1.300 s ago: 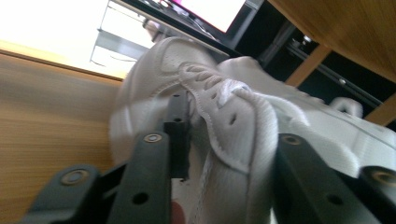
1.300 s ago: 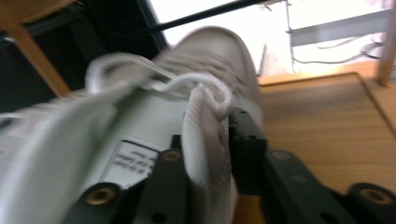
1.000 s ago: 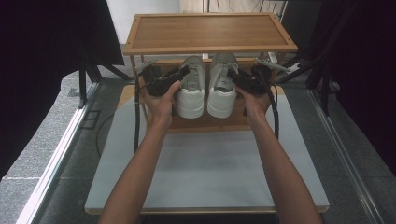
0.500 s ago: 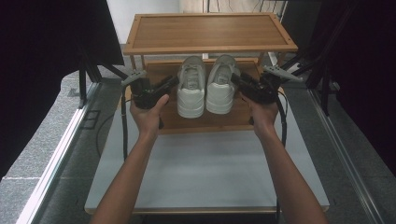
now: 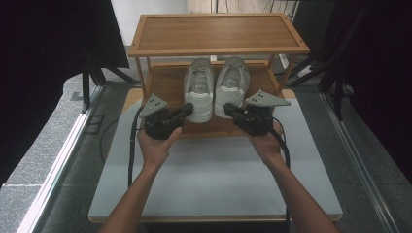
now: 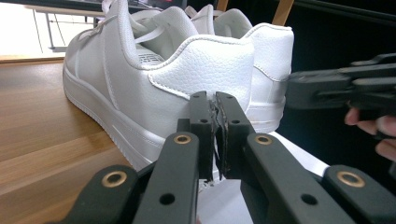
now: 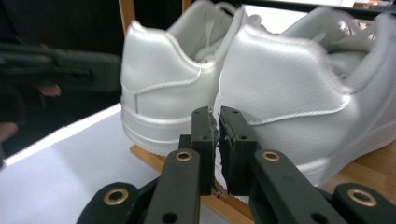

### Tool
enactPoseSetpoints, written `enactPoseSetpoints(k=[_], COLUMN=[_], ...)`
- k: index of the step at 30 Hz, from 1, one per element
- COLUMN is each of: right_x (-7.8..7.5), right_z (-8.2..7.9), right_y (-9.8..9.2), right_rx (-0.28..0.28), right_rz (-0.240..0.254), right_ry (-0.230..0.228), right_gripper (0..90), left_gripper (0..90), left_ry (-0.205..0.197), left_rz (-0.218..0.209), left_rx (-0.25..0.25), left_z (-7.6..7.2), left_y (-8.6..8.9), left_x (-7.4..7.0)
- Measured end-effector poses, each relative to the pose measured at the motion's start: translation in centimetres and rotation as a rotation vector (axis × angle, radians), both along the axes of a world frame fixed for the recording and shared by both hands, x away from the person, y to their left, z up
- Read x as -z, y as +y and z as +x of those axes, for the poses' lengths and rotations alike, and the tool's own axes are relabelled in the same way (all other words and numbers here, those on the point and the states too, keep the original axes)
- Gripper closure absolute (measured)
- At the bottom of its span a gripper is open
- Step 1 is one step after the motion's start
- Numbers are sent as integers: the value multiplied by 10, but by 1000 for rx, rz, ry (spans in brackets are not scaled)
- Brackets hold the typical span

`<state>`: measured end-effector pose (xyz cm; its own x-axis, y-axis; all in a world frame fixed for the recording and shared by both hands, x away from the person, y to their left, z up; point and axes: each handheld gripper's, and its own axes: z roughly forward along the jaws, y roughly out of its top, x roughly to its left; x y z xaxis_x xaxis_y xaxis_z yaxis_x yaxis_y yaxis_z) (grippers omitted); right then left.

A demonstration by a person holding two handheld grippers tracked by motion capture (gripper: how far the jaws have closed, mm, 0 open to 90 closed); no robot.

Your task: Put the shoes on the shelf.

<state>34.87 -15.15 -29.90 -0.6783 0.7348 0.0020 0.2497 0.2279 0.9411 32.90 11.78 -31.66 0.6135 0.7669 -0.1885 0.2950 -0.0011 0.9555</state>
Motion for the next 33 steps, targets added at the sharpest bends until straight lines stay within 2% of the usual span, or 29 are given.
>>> enactPoseSetpoints(k=[2, 3, 4, 6, 10, 14, 21, 23, 26, 30, 33], right_x=[2, 2, 2, 2, 3, 2, 2, 3, 8, 8, 6], right_z=[2, 4, 4, 4, 4, 3, 5, 6, 9, 6, 3], right_y=[1, 0, 0, -1, -3, -8, -21, -24, -32, -33, -28], right_rx=[12, 6, 6, 13, 13, 30, 62, 60, 55, 20, -9], right_rz=[-6, 18, 18, 11, 27, 30, 49, 60, 94, 104, 95], right_ry=[4, 8, 8, -4, 1, -13, -1, 8, 48, 47, 37], right_gripper=[856, 867, 867, 877, 881, 886, 886, 884, 877, 875, 871], left_gripper=[860, 862, 863, 866, 869, 870, 875, 876, 876, 876, 876], left_ry=[-1, -3, -3, -3, -8, -17, -17, -15, -20, -26, -24], left_rz=[5, 0, 0, -19, -22, -27, -8, -13, -13, -18, -18], left_rx=[-1, 4, 4, 10, 13, 7, -15, -14, -26, -25, -29], left_z=[0, 1, 1, 3, 4, 6, 17, 19, 23, 25, 26], left_y=[0, 0, 0, 0, -5, -8, -11, -11, -13, -14, -13], left_x=[0, 0, 0, 1, 2, 3, 3, 3, 4, 2, 1])
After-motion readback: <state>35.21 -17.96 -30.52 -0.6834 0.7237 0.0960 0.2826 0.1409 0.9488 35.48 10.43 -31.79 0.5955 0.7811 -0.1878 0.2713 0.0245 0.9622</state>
